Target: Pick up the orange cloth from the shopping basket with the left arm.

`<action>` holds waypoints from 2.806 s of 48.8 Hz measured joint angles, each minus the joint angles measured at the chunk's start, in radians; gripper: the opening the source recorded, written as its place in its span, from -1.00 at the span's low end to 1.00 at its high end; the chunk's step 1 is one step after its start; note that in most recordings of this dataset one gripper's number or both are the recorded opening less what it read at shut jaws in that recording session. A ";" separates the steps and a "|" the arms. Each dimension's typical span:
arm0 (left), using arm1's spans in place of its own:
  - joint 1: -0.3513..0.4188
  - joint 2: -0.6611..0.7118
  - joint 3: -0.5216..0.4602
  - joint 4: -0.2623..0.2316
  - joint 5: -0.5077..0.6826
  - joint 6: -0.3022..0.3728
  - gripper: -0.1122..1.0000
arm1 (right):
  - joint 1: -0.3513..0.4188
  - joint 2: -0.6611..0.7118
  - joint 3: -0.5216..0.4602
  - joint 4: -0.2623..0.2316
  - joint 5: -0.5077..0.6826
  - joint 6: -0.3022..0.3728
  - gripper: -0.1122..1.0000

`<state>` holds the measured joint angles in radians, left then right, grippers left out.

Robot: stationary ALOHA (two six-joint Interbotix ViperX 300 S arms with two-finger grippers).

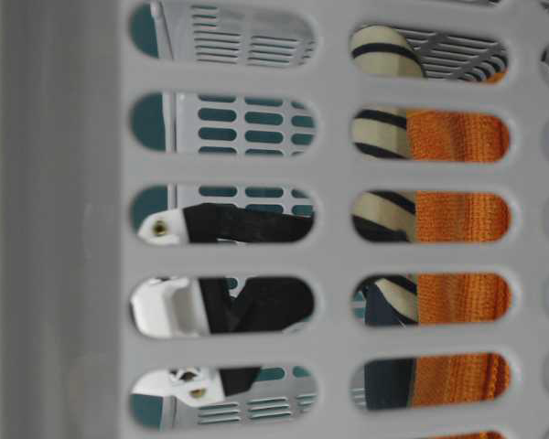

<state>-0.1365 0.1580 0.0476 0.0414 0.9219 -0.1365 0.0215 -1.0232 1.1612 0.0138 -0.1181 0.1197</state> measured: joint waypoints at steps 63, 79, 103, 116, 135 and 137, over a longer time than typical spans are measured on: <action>0.009 -0.002 0.034 0.000 -0.008 0.009 -0.53 | 0.000 -0.015 0.023 0.002 -0.021 0.000 0.55; 0.015 -0.046 -0.331 0.000 0.276 0.009 -0.53 | 0.000 -0.029 0.023 0.002 -0.021 0.000 0.55; 0.032 -0.046 -0.518 0.000 0.460 0.009 -0.53 | 0.000 -0.034 0.025 0.002 -0.020 0.000 0.55; 0.034 -0.046 -0.506 0.002 0.460 0.011 -0.53 | 0.000 -0.037 0.028 0.002 -0.021 0.000 0.55; 0.038 -0.046 -0.491 0.002 0.460 0.011 -0.53 | 0.000 -0.043 0.031 0.002 -0.021 0.000 0.55; 0.038 -0.046 -0.489 0.002 0.460 0.009 -0.53 | -0.002 -0.043 0.031 0.002 -0.020 0.000 0.55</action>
<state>-0.0982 0.1120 -0.4418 0.0430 1.3821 -0.1273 0.0199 -1.0661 1.1919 0.0153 -0.1381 0.1197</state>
